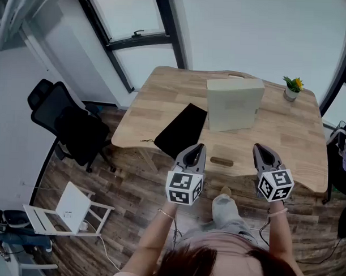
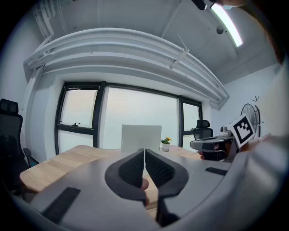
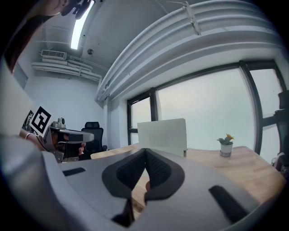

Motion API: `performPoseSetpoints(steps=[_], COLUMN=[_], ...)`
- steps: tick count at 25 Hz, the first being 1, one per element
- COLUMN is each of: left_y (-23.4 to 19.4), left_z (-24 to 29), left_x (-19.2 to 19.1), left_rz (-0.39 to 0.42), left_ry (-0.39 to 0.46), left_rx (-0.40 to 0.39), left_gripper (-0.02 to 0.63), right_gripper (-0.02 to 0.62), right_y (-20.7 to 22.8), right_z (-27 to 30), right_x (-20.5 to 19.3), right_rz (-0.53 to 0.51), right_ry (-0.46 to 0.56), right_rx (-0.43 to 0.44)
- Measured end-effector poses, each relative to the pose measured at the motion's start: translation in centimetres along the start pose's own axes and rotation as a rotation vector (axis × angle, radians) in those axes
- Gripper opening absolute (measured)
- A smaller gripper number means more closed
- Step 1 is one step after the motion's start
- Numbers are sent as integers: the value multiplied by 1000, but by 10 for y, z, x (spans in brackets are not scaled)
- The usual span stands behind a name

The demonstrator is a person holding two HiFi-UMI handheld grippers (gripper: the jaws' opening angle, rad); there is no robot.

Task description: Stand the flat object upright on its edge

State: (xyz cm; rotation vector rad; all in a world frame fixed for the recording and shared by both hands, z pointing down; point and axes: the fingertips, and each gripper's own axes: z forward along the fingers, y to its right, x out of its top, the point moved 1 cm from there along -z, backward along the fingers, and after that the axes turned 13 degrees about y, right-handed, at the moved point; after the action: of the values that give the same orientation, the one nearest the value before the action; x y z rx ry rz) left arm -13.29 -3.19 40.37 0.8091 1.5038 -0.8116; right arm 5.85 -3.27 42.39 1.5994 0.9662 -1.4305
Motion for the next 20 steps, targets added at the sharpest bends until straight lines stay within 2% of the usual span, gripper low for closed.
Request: performPoseSetpoints(steps=[7,11,20], left_y=[19,35,68], left_z=[-9,-13,-20], left_x=[9,13,34], left_rz=[24,71,95], left_ry=[7,5,22], left_rx=[-21,-30,21], left_gripper=[17,17,17], right_gripper=[0,0,0], right_y=[-9,-9,-8], right_z=[-16,-27,-54], right_x=[11,18,40], right_rz=[-7,-4,-34], right_ry=[24,42,62], right_rx=[-4,-1,59])
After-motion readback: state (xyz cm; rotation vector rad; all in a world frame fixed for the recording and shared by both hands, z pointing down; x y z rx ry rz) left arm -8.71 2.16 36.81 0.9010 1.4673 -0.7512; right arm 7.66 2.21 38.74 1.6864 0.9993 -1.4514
